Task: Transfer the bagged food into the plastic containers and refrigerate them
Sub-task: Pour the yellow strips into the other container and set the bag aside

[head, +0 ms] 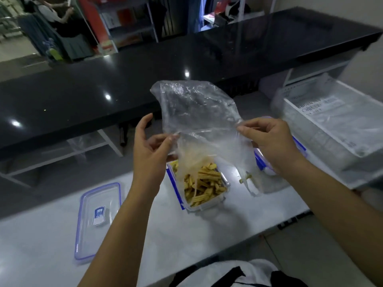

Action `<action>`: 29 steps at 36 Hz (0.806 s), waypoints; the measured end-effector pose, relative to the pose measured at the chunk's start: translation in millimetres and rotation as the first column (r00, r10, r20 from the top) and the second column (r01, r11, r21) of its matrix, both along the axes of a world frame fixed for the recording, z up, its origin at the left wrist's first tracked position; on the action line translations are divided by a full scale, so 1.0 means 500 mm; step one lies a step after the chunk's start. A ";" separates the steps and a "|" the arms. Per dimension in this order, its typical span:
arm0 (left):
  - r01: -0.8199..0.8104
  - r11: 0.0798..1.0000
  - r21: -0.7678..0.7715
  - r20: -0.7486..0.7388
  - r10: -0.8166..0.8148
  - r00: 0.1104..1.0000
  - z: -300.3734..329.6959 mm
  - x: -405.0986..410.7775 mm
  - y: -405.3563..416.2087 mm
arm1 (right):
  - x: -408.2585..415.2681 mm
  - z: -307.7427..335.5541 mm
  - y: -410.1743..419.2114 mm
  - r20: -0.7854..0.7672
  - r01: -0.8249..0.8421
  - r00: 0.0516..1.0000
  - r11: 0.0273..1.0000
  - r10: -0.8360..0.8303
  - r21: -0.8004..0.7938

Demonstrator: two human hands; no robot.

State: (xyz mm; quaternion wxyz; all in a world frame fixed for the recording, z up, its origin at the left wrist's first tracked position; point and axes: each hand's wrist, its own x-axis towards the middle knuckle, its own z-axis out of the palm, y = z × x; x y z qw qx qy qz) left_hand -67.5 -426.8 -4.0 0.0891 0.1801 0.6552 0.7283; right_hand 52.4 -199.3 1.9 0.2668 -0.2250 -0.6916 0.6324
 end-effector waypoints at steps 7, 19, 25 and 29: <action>0.178 0.981 -0.083 -0.046 -0.182 0.982 -0.045 0.049 0.066 | 0.107 -0.009 0.026 0.083 0.197 0.976 0.979 -0.200 0.044; 0.555 0.823 -0.121 -0.009 -0.560 0.828 -0.040 0.177 0.299 | 0.318 0.110 0.214 0.214 0.437 0.822 0.826 -0.527 0.355; 0.645 0.717 -0.264 0.002 -0.668 0.744 -0.020 0.204 0.447 | 0.346 0.103 0.401 0.274 0.448 0.781 0.808 -0.562 0.383; 0.638 0.698 -0.326 -0.011 -0.677 0.735 -0.027 0.212 0.572 | 0.341 0.065 0.558 0.311 0.447 0.770 0.819 -0.557 0.359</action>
